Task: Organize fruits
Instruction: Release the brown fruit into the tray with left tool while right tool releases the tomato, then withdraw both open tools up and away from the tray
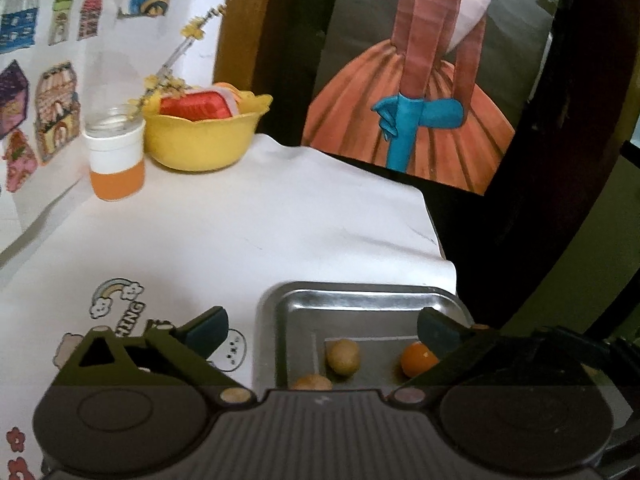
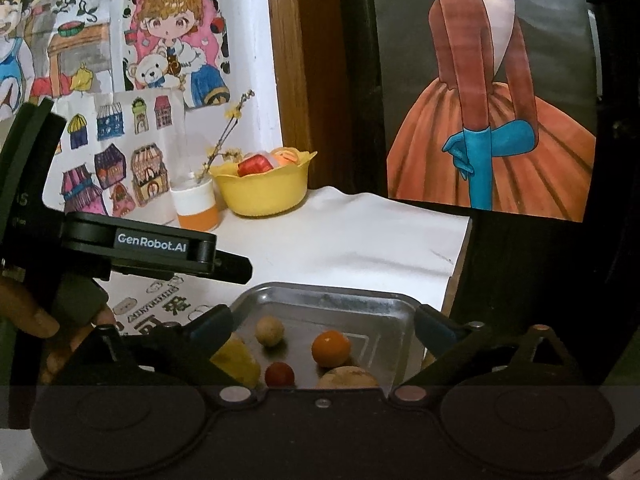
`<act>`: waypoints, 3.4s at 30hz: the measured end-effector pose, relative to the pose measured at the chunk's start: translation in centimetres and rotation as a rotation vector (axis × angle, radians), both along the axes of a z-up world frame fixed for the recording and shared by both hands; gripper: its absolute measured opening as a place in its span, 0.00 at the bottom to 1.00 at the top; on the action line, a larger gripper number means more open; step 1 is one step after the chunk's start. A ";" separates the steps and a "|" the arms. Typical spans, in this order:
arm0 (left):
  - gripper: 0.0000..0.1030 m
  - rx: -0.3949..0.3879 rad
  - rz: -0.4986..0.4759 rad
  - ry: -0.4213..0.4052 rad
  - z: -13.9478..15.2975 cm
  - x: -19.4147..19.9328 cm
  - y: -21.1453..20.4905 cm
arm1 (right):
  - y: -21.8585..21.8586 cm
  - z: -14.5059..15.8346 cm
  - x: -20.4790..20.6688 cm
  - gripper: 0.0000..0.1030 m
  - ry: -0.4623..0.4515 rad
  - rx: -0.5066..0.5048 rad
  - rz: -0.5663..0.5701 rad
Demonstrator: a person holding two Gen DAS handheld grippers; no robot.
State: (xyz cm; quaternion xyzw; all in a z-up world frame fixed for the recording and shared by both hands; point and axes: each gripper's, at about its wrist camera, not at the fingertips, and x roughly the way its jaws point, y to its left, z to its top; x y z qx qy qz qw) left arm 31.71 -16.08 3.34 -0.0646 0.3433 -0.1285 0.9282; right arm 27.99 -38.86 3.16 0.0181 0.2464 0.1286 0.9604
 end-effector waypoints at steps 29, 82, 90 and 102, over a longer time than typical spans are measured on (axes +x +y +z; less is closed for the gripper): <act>1.00 -0.027 0.074 -0.061 1.1 -6.3 4.7 | 0.6 2.1 -4.6 0.99 -0.042 0.082 -0.068; 1.00 -0.013 0.121 -0.125 -1.9 -17.9 10.0 | 6.1 0.7 -13.8 0.99 -0.069 0.085 -0.140; 1.00 0.002 0.119 -0.162 -2.2 -20.2 10.8 | 7.3 0.3 -16.0 0.99 -0.086 0.086 -0.141; 1.00 -0.008 0.150 -0.199 -3.0 -23.2 12.3 | 8.7 -0.9 -19.3 0.99 -0.114 0.060 -0.177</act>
